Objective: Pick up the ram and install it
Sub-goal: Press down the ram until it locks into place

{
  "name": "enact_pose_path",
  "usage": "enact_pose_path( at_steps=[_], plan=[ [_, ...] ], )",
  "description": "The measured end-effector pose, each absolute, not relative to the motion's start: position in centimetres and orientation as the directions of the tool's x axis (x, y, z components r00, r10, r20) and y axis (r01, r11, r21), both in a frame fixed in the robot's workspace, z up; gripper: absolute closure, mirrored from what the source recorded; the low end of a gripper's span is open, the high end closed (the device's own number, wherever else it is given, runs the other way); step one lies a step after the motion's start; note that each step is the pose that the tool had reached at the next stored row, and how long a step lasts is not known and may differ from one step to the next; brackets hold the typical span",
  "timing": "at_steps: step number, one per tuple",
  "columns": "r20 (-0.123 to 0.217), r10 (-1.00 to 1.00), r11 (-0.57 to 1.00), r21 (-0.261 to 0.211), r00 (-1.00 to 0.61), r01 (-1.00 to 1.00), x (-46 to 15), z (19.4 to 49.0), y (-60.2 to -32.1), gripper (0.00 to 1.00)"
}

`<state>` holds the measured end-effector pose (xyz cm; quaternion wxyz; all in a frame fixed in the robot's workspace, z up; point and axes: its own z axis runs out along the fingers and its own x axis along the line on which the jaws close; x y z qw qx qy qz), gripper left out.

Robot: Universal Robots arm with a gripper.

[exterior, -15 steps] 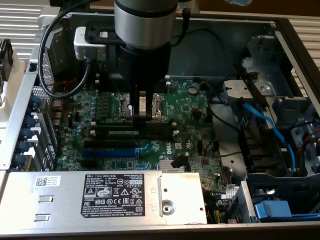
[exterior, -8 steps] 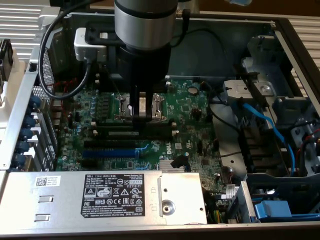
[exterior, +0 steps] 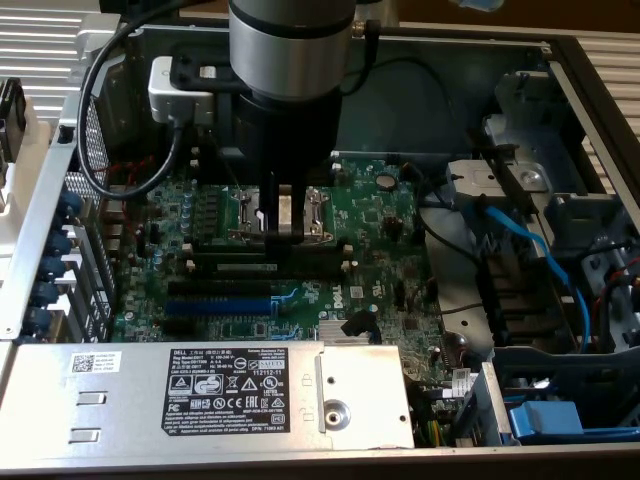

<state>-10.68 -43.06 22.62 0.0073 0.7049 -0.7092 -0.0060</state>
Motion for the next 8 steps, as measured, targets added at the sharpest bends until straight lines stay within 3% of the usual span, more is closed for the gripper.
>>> enact_pose_path(
  at_steps=[8],
  plan=[
    [0.002, -1.000, 0.006, 0.019, -0.006, -1.000, -10.7, 23.8, -43.1, 0.90]
  ],
)
